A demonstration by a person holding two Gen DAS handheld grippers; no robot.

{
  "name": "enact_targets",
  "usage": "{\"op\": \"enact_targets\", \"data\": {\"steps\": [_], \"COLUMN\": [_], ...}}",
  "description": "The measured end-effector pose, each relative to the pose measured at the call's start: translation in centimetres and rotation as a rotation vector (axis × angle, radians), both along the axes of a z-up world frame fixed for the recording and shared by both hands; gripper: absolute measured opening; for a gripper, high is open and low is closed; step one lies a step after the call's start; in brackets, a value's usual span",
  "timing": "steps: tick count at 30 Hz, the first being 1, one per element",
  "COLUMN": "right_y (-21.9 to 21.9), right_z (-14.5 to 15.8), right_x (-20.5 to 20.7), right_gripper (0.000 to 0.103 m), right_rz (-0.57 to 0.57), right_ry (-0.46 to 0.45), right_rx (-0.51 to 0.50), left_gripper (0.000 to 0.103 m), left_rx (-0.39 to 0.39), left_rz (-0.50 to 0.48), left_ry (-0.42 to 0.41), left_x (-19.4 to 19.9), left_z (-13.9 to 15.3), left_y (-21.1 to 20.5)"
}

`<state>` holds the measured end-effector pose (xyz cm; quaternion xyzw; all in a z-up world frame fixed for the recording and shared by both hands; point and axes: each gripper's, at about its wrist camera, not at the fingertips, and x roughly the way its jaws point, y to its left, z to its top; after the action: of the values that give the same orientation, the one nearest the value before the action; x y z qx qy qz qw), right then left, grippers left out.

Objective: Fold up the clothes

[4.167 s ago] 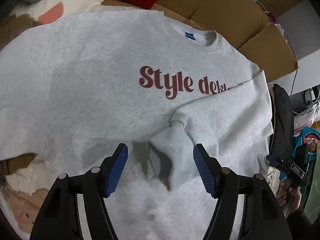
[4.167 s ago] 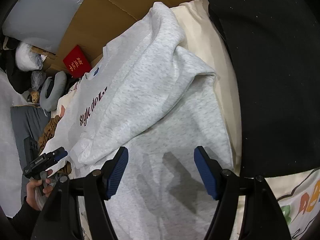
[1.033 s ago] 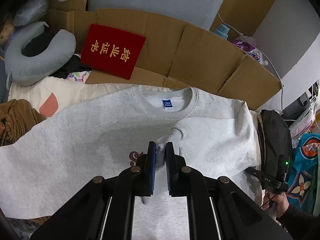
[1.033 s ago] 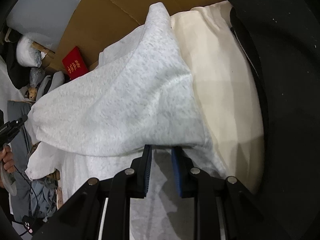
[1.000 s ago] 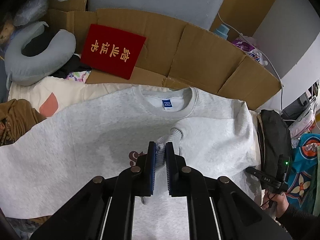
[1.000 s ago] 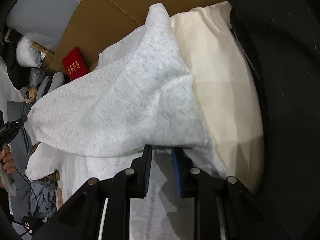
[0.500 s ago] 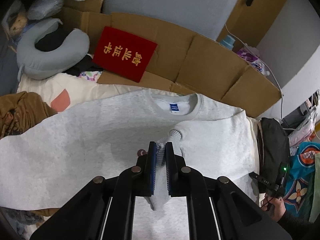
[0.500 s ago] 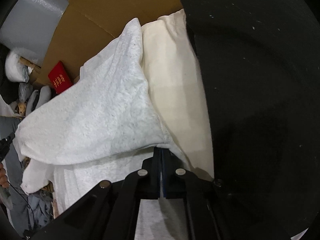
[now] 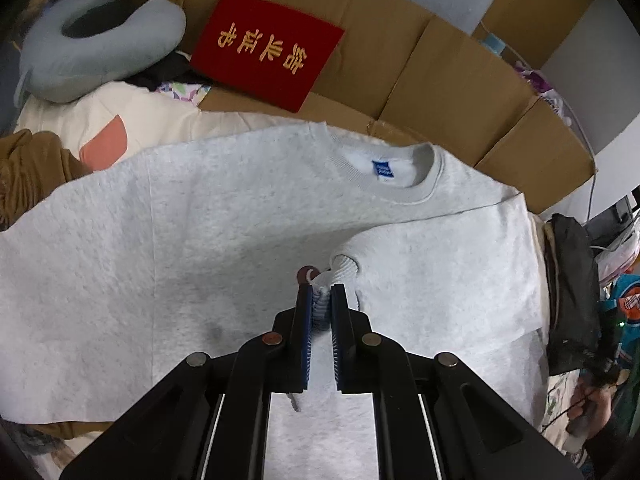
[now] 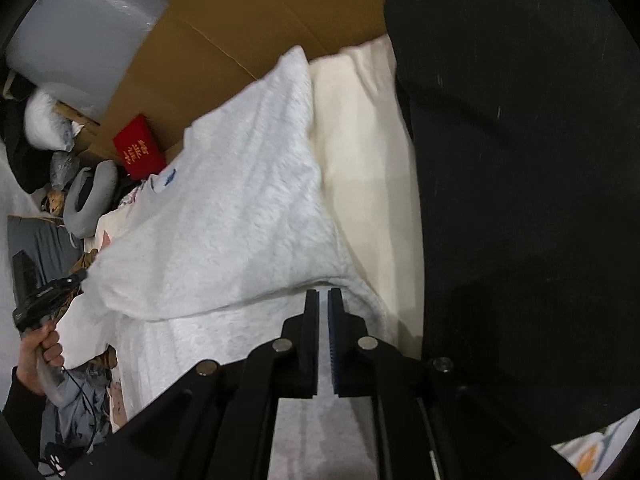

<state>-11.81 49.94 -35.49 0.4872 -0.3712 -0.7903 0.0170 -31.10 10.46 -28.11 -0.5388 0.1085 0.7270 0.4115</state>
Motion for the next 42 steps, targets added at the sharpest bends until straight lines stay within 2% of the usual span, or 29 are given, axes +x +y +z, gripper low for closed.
{"op": "enact_targets", "data": {"steps": [2,4,15,18,21,23,29,38,42], "right_y": [0.0,-0.1,-2.0,-2.1,-1.9,-1.6,-0.7,0.1,0.2], "right_z": [0.4,0.4,-1.1,-1.7,-1.8,-1.6,-1.3,-1.3,-1.2], "right_x": [-0.7,-1.5,-6.2,-7.1,-7.6,-7.7,-7.3,-6.8,-7.0], "right_gripper": [0.028,0.036,0.036,0.031,0.011,0.007,0.006,0.006,0.007], "right_rz": [-0.001,0.001,0.074,0.091,0.110,0.118,0.094,0.057,0.060], "right_ry": [0.002,-0.002,-0.064,-0.081,-0.085,-0.086,-0.100,-0.121,-0.140], "right_rx": [0.013,0.028,0.151,0.187,0.207,0.218,0.207,0.188,0.203], "left_gripper": [0.008,0.008,0.008,0.008,0.008,0.008,0.008,0.008,0.014], "left_rx": [-0.006,-0.011,-0.026,-0.029,-0.030,-0.027,-0.011,-0.086,-0.116], "left_rz": [0.003,0.005,0.011,0.008,0.010,0.010,0.011,0.018,0.028], "left_ry": [-0.005,-0.010,-0.030,-0.031,-0.032,-0.036,-0.063,-0.095,-0.098], "left_x": [-0.1,-0.1,-0.4,-0.5,-0.6,-0.6,-0.8,-1.7,-1.8], "left_z": [-0.3,-0.6,-2.0,-2.1,-2.3,-2.2,-2.4,-5.6,-5.7], "left_y": [-0.1,-0.2,-0.8,-0.8,-0.9,-0.9,-0.7,-1.1,-1.0]}}
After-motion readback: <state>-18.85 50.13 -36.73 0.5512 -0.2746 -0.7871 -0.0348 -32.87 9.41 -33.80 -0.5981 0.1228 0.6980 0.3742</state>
